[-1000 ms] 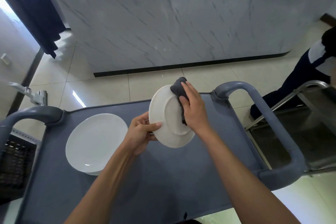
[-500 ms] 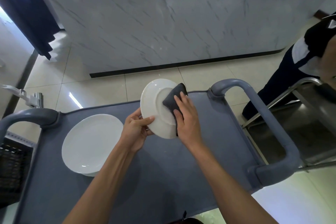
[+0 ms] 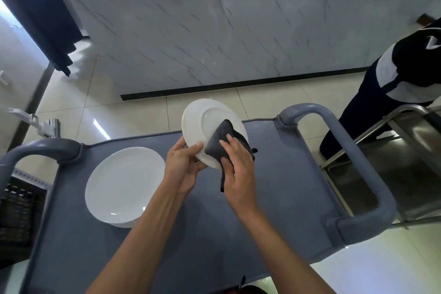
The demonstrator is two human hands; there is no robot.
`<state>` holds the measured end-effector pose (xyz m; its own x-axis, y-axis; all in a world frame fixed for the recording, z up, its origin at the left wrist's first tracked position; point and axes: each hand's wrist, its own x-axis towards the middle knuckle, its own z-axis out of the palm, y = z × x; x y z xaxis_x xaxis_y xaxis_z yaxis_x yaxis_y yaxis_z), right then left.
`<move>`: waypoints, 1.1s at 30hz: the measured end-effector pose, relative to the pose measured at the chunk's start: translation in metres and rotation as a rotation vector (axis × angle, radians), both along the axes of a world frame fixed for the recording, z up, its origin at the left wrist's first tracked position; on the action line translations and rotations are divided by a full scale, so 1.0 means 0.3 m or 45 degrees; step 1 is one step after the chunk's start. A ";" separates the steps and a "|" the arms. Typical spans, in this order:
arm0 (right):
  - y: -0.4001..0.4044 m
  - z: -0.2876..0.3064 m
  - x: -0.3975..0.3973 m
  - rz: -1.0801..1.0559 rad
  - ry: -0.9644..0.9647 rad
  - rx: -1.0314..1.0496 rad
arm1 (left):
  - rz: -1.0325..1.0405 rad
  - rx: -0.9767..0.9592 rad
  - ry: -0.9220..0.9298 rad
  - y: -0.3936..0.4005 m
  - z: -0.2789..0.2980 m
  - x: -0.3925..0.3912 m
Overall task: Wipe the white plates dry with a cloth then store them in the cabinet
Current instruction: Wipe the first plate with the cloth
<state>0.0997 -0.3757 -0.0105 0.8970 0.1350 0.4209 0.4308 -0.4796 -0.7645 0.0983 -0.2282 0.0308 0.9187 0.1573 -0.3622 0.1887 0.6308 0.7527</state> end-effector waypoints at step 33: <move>-0.138 0.071 0.156 -0.176 0.289 0.161 | -0.093 -0.135 -0.049 0.015 -0.004 -0.025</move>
